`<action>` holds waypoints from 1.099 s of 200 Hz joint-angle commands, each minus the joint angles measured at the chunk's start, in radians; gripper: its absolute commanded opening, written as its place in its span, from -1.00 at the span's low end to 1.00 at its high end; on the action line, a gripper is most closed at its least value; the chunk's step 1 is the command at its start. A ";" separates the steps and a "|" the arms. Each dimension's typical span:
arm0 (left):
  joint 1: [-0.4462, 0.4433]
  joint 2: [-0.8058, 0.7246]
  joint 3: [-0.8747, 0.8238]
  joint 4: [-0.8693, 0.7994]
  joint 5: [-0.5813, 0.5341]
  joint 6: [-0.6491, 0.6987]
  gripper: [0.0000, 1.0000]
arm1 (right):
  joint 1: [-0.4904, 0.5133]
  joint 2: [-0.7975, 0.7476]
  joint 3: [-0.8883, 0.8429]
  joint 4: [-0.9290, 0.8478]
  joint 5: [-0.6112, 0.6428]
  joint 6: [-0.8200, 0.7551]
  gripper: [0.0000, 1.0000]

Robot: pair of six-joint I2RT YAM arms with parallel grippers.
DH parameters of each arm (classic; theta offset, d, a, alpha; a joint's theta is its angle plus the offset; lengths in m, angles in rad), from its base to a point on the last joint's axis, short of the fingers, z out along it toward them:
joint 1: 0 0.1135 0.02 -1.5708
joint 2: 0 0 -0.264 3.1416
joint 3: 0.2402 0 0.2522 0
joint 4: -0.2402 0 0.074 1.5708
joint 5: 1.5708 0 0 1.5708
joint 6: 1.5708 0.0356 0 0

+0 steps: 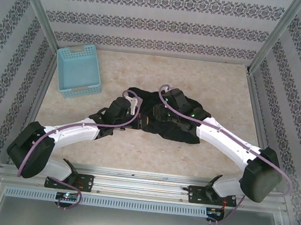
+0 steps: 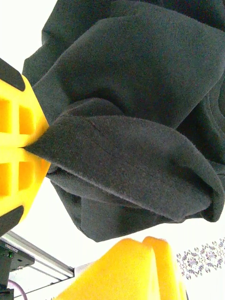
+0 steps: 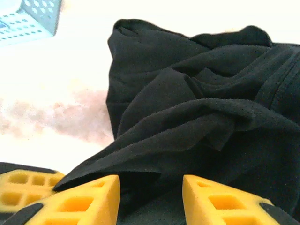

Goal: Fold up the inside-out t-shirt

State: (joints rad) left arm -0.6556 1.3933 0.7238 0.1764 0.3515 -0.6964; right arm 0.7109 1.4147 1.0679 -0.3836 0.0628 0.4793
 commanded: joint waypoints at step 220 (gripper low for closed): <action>-0.043 -0.055 0.005 -0.087 -0.079 0.123 -1.00 | -0.074 0.168 0.159 -0.078 0.058 0.049 -1.00</action>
State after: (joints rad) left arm -0.7055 1.3609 0.7235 0.1482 0.3016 -0.6262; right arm 0.6434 1.7157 1.2545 -0.4156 0.1356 0.5392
